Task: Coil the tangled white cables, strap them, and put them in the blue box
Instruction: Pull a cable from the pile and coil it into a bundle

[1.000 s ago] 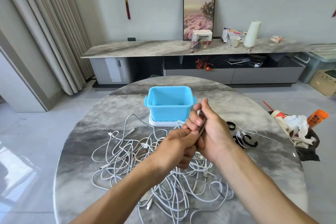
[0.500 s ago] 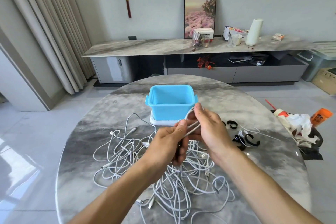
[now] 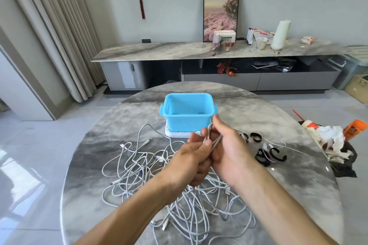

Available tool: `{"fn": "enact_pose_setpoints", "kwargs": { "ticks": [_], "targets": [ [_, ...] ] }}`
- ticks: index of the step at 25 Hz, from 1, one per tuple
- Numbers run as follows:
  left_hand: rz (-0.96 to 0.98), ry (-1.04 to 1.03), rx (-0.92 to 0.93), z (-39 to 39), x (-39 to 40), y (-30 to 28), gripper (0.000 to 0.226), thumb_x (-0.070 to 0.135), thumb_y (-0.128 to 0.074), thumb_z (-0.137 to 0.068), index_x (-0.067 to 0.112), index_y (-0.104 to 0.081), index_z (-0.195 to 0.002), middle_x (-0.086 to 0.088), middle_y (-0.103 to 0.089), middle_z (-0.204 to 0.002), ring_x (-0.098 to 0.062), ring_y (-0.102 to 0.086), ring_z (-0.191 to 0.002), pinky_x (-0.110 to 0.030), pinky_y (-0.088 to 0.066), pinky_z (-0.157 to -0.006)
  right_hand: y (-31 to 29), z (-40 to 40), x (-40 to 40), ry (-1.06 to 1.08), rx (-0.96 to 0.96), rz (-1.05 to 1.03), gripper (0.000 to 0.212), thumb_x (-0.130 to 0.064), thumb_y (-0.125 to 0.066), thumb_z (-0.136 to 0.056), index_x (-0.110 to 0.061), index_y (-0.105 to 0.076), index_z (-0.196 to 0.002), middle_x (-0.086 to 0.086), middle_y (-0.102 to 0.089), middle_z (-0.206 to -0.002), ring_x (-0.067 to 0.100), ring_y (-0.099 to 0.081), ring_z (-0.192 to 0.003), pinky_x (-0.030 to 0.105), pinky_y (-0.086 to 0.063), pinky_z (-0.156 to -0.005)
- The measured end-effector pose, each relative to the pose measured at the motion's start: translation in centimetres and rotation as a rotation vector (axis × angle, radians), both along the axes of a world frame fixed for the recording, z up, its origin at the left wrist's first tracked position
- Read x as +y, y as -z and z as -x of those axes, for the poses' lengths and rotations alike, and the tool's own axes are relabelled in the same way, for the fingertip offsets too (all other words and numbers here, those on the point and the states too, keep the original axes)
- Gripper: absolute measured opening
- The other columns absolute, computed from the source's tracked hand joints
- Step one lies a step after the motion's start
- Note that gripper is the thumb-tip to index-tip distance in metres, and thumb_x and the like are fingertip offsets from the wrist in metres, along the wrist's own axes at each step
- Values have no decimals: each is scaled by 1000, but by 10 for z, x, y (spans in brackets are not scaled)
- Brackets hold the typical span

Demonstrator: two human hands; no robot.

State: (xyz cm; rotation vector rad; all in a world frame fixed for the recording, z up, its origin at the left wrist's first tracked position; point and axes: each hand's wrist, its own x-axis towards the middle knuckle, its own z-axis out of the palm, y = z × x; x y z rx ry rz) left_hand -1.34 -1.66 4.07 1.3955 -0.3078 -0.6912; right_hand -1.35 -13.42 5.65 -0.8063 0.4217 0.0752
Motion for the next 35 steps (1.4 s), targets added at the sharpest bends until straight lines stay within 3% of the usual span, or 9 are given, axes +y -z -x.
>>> {"fn": "enact_pose_setpoints", "kwargs": {
  "ticks": [2,10,15,18,20,26,30,32,35],
  "targets": [
    [-41,-27,30,2,-2,4,39,40,-36,-104,10,-44,-80,1,-19,-52,-9,-13,-40,-15,-14,-38,7,-5,-1,-36,46,-36,34,-42,-57,-96,-14,-47,-78,5,-54,-64,30,-69,-67,40,-50,-87],
    [54,-49,128,5,-8,0,38,38,-34,-102,14,-49,-76,1,-17,-50,-7,-13,-36,-13,-10,-39,-1,-5,-7,-118,-35,-9,27,-27,-51,-101,-8,-57,-84,2,-49,-56,18,-55,-51,36,-51,-82],
    [-32,-82,-7,4,0,-2,34,31,-37,-105,11,-49,-79,5,-25,-48,-7,-18,-37,-15,-18,-38,-3,-10,2,-45,-55,-202,41,-34,-37,-105,-16,-47,-70,-1,-40,-50,17,-49,-44,37,-52,-79],
    [-225,-124,-324,0,2,0,39,27,-47,-103,9,-55,-70,-1,-44,-51,-17,-38,-46,-26,-34,-49,-7,-15,6,17,-46,-55,51,-39,-48,-100,-21,-36,-55,-2,-30,-44,16,-41,-41,31,-45,-65],
    [-283,-152,-451,0,3,0,43,31,-53,-98,2,-55,-67,-4,-44,-56,-19,-38,-54,-32,-32,-56,-9,-16,7,86,-39,88,52,-31,-54,-94,-21,-31,-48,-2,-27,-42,16,-38,-42,30,-39,-59],
    [-120,-198,-410,5,7,-10,38,28,-42,-104,15,-49,-69,14,-32,-48,-4,-24,-44,-23,-22,-45,-26,-13,8,-5,-191,-183,41,-38,-42,-103,-18,-47,-67,-5,-33,-41,12,-45,-41,29,-47,-62],
    [-78,-165,-395,8,6,-9,42,32,-41,-103,19,-44,-64,15,-30,-50,-3,-23,-43,-17,-20,-41,-19,-16,11,124,-141,-135,52,-48,-37,-103,-22,-37,-58,-4,-28,-40,14,-41,-39,27,-46,-56],
    [-27,-128,-300,10,7,-14,41,28,-39,-105,18,-46,-66,14,-29,-48,-2,-22,-41,-17,-19,-40,-15,-14,7,54,-190,-97,55,-57,-34,-100,-20,-44,-60,2,-48,-49,18,-53,-50,29,-47,-61],
    [55,-306,-263,-1,20,-22,38,25,-35,-106,11,-44,-72,13,-34,-45,-3,-30,-38,-21,-22,-44,-3,-11,-8,-442,-364,229,60,-69,-42,-89,-16,-62,-111,13,-73,-109,27,-67,-94,40,-51,-82]
  ]
}}
